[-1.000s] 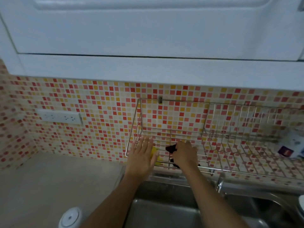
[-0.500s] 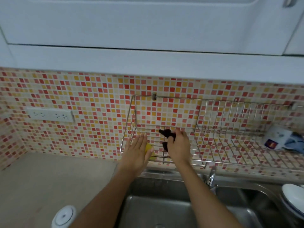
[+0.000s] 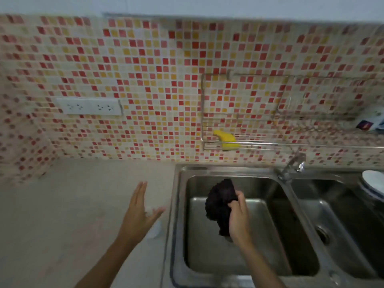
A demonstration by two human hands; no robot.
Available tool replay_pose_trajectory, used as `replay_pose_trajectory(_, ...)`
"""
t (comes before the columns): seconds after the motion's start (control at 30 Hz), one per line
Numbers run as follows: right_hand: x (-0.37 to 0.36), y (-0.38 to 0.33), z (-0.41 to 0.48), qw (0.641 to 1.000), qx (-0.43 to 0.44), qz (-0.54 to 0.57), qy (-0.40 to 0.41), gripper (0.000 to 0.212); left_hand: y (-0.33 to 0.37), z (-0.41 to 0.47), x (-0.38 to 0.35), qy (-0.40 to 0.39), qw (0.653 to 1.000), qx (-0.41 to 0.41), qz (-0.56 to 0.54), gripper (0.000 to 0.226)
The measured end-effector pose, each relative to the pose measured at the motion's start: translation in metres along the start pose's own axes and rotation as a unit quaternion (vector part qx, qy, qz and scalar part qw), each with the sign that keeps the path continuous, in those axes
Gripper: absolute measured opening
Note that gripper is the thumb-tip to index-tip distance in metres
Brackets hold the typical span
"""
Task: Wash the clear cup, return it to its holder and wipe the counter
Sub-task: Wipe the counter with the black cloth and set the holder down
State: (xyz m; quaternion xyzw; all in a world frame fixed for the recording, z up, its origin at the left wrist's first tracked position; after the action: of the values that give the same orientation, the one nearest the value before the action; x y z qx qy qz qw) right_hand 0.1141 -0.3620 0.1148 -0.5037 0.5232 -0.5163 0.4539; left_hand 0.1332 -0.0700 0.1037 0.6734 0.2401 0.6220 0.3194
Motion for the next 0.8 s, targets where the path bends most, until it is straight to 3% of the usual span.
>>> replay_pose_trajectory(0.17, -0.078, 0.088, -0.044, 0.986, -0.124, -0.102, -0.05, 0.018, -0.08, -0.027, -0.02, -0.091, 0.992, 0.024, -0.089, 0.12)
replay_pose_trajectory(0.33, -0.128, 0.111, -0.072, 0.975, -0.13, -0.165, -0.069, 0.014, -0.106, -0.015, -0.041, -0.1, 0.981, 0.01, -0.167, 0.093)
replay_pose_trajectory(0.4, -0.145, 0.118, -0.079, 0.95, -0.113, -0.274, -0.093, 0.02, -0.112, -0.009, -0.047, -0.09, 0.98, 0.02, -0.179, 0.092)
replay_pose_trajectory(0.5, -0.175, 0.135, -0.083, 0.848, -0.009, -0.503, -0.169, 0.038, -0.116, 0.0, -0.05, -0.084, 0.978, 0.012, -0.192, 0.088)
replay_pose_trajectory(0.57, -0.198, 0.146, -0.091, 0.785, 0.075, -0.572, -0.225, 0.038, -0.117, 0.001, -0.038, -0.065, 0.976, 0.005, -0.207, 0.085)
replay_pose_trajectory(0.73, -0.297, 0.178, -0.149, 0.599, 0.299, -0.613, -0.419, 0.047, -0.146, -0.024, 0.056, 0.067, 0.966, 0.027, -0.248, 0.088)
replay_pose_trajectory(0.8, -0.348, 0.178, -0.161, 0.583, 0.34, -0.58, -0.456, 0.051, -0.171, -0.043, 0.102, 0.128, 0.963, 0.045, -0.233, 0.09)
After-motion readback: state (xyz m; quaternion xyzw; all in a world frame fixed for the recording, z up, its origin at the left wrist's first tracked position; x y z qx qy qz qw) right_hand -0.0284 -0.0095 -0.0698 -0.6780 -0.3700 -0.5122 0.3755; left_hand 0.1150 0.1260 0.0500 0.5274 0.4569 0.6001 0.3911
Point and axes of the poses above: each hand's wrist, its own z-axis towards the middle knuckle, its own x-axis out of the back of the hand, y = z × x, the point moved 8 cm from there along z, towards the middle knuckle, and after that the axes turned 15 degrees about -y, right-handed, at the moved point
